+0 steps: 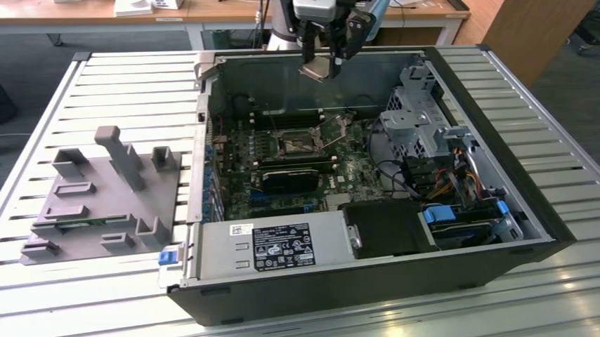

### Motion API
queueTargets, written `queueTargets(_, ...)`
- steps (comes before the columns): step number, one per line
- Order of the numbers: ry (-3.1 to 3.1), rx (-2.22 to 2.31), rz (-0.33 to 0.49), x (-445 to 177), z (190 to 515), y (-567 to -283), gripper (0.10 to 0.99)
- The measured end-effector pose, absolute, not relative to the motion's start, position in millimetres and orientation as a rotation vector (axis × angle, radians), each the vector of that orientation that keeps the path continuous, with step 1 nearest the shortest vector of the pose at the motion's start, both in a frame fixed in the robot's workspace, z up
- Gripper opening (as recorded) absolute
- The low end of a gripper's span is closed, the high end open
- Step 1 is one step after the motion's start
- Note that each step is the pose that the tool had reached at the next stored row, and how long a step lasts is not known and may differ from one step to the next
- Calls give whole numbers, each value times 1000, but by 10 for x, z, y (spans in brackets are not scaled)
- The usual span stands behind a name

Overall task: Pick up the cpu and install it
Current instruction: 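Place the cpu into insertion slot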

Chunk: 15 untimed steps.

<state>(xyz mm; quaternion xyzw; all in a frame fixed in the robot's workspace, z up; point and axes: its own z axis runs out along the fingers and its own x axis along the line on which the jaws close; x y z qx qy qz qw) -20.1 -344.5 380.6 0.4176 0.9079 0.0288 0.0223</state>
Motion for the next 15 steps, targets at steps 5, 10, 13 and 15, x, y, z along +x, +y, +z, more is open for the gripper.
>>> queueTargets(5,2786,1347,88,-201,3802,-3445,537)
queueTargets(10,2760,1398,87,-201,3800,-3445,537)
queueTargets(13,2743,1429,86,-201,3798,-3445,537)
queueTargets(15,2732,1450,85,-201,3797,-3445,537)
